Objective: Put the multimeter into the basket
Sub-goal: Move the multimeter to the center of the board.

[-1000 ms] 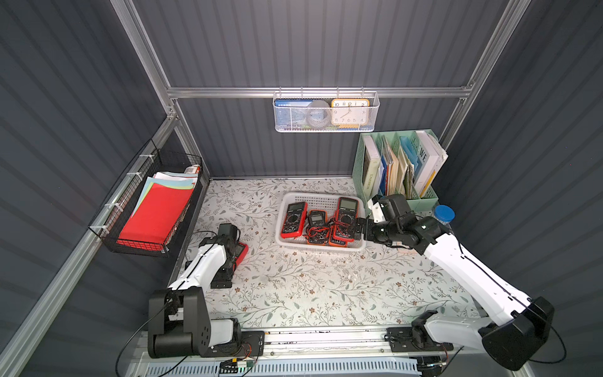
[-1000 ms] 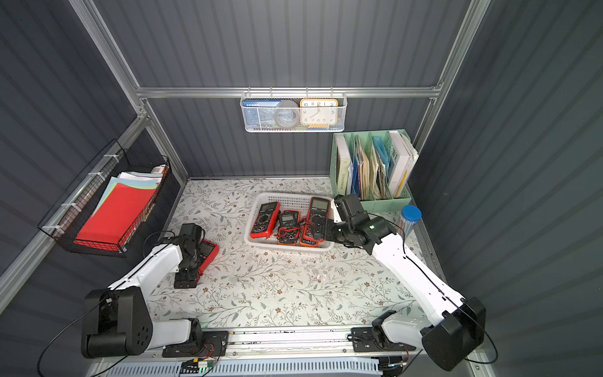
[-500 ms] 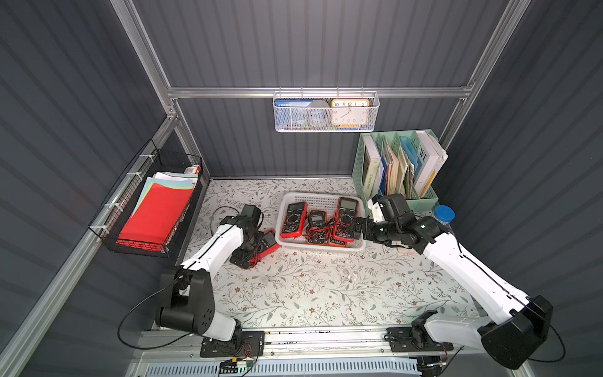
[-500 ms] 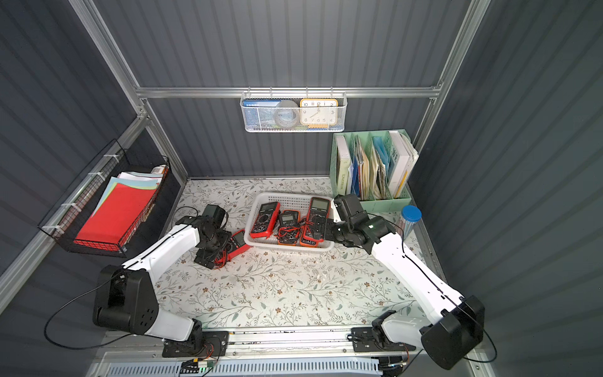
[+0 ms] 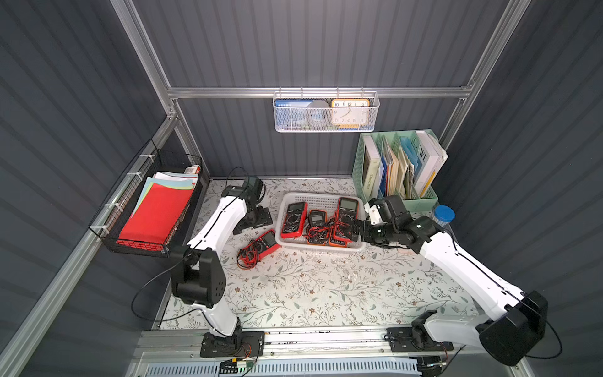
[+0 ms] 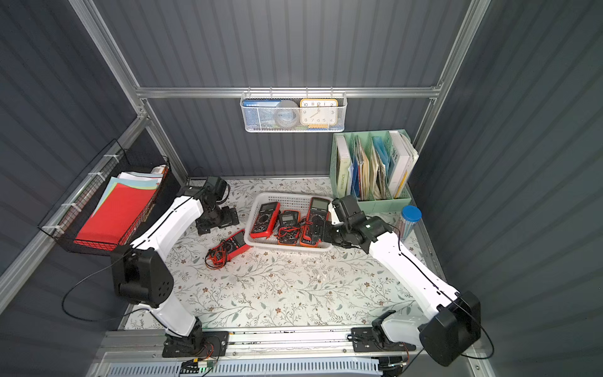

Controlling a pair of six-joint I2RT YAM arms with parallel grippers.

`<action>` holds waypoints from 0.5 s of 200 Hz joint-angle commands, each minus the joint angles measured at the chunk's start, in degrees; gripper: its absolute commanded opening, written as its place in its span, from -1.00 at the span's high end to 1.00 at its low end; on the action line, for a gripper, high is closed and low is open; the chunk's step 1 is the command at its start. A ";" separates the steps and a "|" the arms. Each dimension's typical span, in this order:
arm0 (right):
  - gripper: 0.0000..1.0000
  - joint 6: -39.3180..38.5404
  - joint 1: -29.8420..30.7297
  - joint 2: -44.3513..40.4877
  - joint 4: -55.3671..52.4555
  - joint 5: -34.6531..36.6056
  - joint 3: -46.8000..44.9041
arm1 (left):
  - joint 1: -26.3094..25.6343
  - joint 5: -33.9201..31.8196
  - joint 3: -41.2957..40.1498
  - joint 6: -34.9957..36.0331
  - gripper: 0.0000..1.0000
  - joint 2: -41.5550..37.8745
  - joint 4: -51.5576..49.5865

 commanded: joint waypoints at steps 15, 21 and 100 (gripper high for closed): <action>-0.97 1.94 -0.06 -2.49 0.52 -2.59 -3.49 | 0.01 1.89 2.24 14.06 -0.98 6.41 -8.66; -0.98 2.28 -0.11 -2.54 0.65 -2.58 -3.98 | 0.01 2.47 2.45 14.21 -0.99 7.23 -8.47; -0.98 2.42 -0.06 -6.22 0.08 -2.36 -5.61 | 6.76 10.51 -3.63 8.89 -0.98 9.88 0.55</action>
